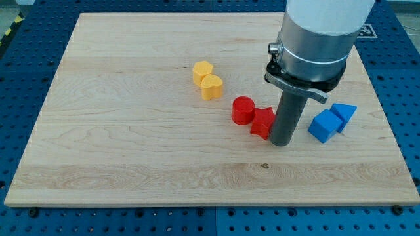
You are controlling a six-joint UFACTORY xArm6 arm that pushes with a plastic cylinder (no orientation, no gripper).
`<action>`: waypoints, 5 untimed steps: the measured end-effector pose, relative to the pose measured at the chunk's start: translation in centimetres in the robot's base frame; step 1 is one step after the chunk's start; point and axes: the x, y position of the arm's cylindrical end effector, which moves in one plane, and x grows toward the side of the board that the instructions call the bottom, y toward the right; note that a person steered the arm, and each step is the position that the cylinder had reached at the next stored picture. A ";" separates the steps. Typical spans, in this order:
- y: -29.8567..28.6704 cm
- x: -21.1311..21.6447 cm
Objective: Place your arm below the red star
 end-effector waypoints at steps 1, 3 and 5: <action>-0.8 1.0; -5.9 1.9; -4.1 1.1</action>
